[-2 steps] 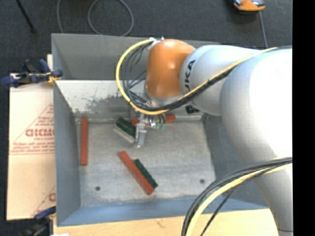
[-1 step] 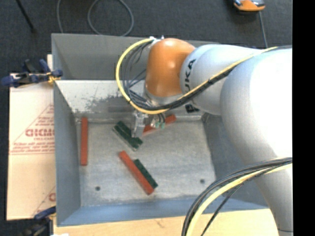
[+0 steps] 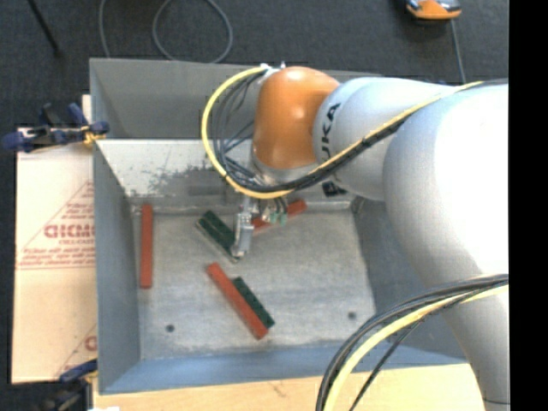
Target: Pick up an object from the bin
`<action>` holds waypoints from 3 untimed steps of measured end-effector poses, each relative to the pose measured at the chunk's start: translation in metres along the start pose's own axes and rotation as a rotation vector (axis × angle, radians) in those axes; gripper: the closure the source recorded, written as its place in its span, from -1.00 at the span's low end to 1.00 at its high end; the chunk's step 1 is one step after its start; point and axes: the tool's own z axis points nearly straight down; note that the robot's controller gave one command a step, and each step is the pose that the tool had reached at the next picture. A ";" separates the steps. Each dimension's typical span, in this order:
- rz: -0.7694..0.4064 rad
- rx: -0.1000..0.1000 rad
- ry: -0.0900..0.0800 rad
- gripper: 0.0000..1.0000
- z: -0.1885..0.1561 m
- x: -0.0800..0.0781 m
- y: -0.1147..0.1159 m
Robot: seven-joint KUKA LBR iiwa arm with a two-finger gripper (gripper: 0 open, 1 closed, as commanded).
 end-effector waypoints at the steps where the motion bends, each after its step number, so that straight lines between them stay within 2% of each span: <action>1: -0.011 0.000 0.000 -1.00 0.019 0.015 0.008; 2: -0.009 -0.002 -0.008 1.00 0.015 0.012 0.008; 3: -0.008 -0.001 -0.003 -1.00 0.017 0.014 0.008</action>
Offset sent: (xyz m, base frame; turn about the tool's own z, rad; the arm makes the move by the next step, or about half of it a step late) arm -0.0153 0.0095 -0.0199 -0.0065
